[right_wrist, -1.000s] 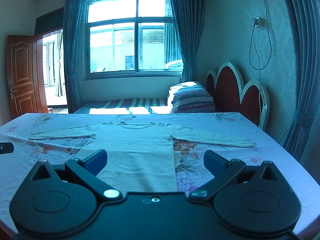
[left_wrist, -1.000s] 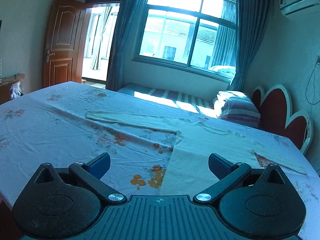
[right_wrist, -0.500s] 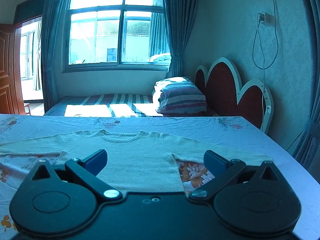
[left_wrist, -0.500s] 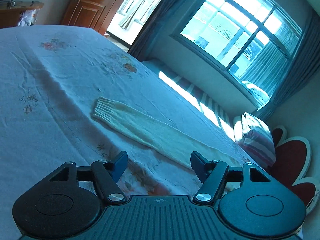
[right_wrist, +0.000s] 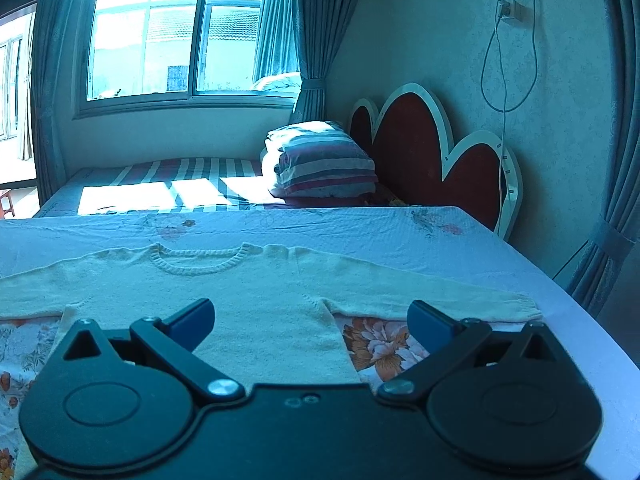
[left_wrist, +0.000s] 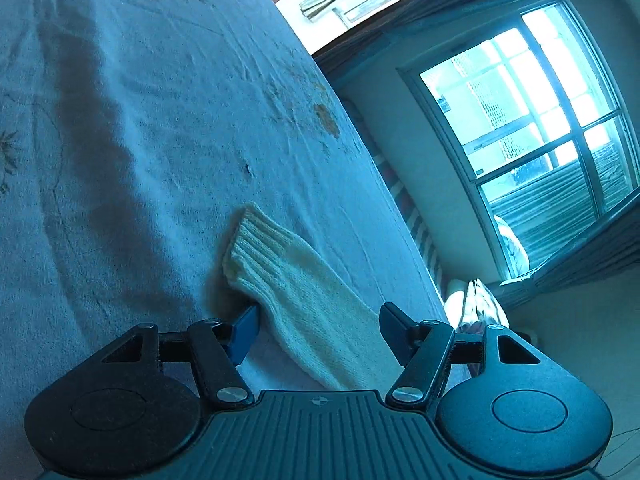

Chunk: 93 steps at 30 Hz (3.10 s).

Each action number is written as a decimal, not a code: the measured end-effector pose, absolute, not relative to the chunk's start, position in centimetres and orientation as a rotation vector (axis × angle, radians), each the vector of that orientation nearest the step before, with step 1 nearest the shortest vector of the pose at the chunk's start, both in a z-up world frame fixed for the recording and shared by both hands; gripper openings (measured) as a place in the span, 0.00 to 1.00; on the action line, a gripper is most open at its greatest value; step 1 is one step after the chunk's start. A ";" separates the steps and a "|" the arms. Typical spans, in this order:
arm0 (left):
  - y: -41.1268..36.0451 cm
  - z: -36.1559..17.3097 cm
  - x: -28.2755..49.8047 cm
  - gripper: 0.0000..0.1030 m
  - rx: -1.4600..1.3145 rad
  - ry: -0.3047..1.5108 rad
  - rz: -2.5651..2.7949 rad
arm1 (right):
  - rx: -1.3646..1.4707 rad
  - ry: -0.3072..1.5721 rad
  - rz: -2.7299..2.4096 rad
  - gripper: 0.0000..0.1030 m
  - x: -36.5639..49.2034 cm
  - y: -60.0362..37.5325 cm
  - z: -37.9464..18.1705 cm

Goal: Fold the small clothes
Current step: 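Grasp the sleeve cuff nearest the left tool with the left gripper, then carry the cuff across the sweater body with the left gripper and release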

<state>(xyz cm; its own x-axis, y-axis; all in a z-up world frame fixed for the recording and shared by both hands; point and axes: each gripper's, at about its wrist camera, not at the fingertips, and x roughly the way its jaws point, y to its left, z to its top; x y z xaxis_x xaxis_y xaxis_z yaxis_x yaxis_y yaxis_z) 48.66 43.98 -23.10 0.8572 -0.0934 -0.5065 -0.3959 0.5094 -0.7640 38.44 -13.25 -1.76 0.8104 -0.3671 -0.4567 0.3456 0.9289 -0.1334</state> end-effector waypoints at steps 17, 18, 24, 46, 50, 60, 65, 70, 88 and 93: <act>38.3 -18.3 54.9 0.03 -0.848 0.458 0.251 | 0.011 0.505 -0.498 1.00 39.5 -20.9 -2.4; 37.3 -17.3 55.4 0.03 -0.833 0.444 0.236 | 0.018 0.507 -0.513 1.00 39.5 -22.0 -2.6; 26.6 -8.2 60.4 0.03 -0.676 0.383 0.087 | 0.049 0.517 -0.582 1.00 39.4 -29.1 -4.3; -16.1 -10.6 64.1 0.03 -0.245 0.631 -0.259 | 0.134 0.581 -0.698 1.00 38.1 -52.1 -8.4; -18.3 -11.5 63.0 0.03 -0.218 0.640 -0.286 | 0.156 0.590 -0.710 1.00 37.2 -53.5 -8.9; -22.4 -12.6 63.0 0.03 -0.179 0.691 -0.341 | 0.180 0.605 -0.704 1.00 37.1 -54.4 -9.5; -23.9 -13.5 63.4 0.03 -0.173 0.730 -0.386 | 0.177 0.606 -0.697 1.00 37.5 -54.2 -9.4; -21.6 -11.9 62.1 0.04 -0.284 0.683 -0.508 | 0.175 0.610 -0.686 1.00 38.2 -53.7 -9.2; -13.0 -9.4 56.2 0.71 -0.032 0.578 -0.184 | 0.682 0.546 -0.484 0.56 39.8 -59.2 -12.3; -6.2 -9.0 52.9 0.72 -0.029 0.591 -0.040 | 0.742 0.540 -0.445 0.52 40.4 -60.6 -12.3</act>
<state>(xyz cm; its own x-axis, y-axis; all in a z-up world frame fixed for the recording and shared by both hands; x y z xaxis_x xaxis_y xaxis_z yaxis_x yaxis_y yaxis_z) 52.94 -6.24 -9.04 0.8294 -0.0456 -0.5567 0.0291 0.9988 -0.0385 40.36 -60.62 -12.28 0.7757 -0.1881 -0.6024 0.5555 0.6567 0.5101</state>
